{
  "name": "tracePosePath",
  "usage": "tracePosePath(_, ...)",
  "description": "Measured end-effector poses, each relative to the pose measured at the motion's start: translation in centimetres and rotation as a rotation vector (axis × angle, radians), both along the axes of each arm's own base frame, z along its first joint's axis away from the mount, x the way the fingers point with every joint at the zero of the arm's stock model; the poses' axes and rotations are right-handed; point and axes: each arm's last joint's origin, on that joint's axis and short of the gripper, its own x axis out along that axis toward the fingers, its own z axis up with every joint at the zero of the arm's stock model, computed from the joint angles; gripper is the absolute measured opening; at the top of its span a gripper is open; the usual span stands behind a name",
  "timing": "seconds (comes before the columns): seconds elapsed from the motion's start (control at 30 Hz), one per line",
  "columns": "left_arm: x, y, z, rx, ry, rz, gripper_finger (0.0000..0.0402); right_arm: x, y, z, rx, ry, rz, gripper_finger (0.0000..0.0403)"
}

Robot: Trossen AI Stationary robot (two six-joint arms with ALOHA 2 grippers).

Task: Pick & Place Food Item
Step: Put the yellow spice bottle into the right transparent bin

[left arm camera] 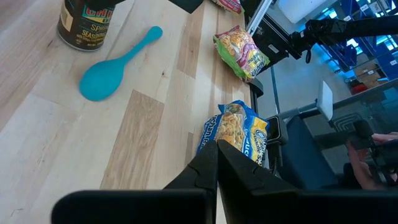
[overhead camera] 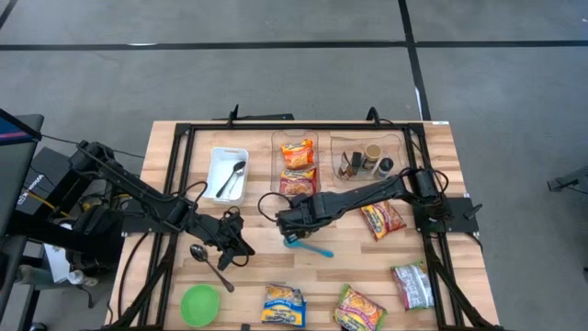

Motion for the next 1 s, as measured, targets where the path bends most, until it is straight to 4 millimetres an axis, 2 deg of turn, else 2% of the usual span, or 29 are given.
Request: tracePosePath(1.0, 0.00, 0.01, 0.00, 0.000, 0.000, 0.000, 0.0000, 0.06, -0.03, 0.02, -0.020, -0.014, -0.021, 0.0208)
